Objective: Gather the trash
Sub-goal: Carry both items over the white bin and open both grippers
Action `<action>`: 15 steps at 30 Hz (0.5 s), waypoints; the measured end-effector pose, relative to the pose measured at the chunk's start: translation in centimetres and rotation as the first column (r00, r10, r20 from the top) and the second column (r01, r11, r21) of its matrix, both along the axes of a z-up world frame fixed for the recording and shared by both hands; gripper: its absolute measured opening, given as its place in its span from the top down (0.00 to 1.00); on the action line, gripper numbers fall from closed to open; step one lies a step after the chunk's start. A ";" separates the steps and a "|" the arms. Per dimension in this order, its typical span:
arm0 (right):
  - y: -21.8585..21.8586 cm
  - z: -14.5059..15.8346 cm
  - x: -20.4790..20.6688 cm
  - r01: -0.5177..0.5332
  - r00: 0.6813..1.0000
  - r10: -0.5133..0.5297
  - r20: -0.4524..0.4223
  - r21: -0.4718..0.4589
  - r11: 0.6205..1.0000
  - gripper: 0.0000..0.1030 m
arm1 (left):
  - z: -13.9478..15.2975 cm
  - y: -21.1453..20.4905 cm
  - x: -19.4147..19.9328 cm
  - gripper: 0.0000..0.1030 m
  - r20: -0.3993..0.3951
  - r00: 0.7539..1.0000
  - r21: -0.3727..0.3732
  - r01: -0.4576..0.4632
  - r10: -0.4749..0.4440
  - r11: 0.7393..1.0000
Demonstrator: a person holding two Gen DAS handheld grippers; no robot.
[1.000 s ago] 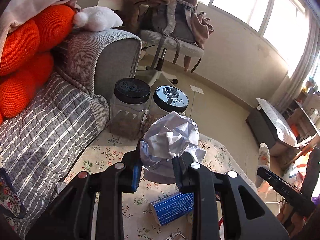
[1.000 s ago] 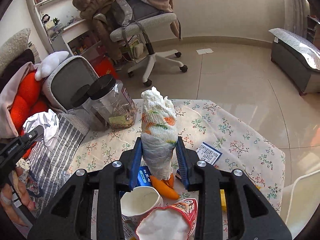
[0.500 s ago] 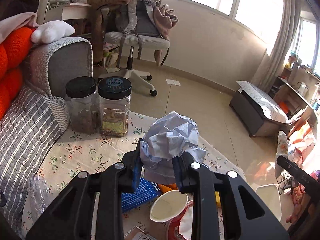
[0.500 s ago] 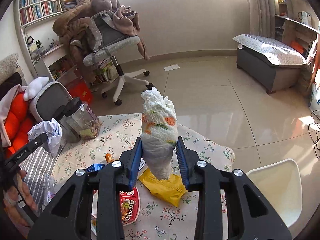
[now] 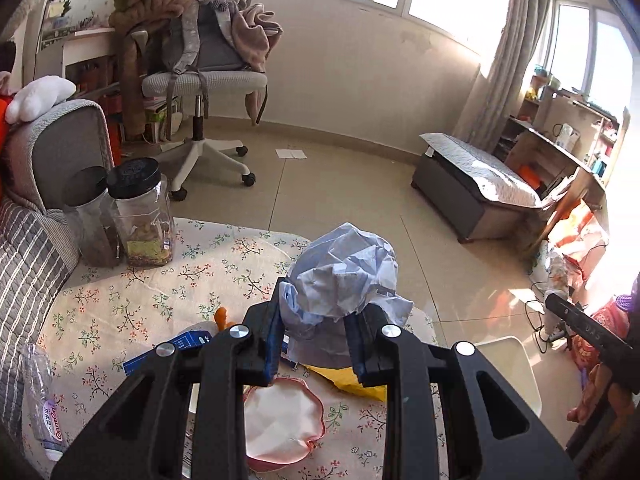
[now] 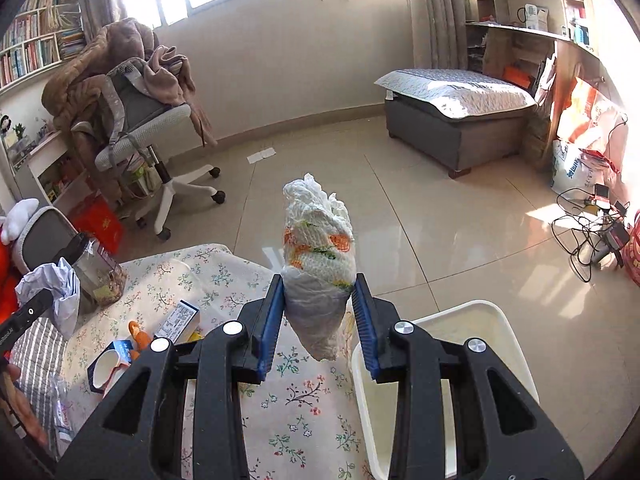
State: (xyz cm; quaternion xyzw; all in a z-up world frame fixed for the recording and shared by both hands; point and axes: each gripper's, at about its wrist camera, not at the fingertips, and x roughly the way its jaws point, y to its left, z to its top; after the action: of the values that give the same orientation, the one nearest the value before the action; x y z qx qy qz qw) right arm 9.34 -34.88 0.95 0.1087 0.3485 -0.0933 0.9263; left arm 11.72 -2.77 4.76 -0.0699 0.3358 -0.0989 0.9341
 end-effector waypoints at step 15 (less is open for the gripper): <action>-8.4 -1.5 -4.3 0.252 0.966 -0.254 -0.045 -0.044 0.967 0.25 | -1.9 -13.5 -0.9 0.74 -0.066 0.972 -0.008 0.226 -0.226 0.974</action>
State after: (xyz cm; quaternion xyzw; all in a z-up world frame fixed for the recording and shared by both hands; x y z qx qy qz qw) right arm 5.00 -43.32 -0.54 0.1325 0.3533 -0.2200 0.8996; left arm 10.86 -16.27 2.84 -0.0347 0.3724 -0.2021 0.9051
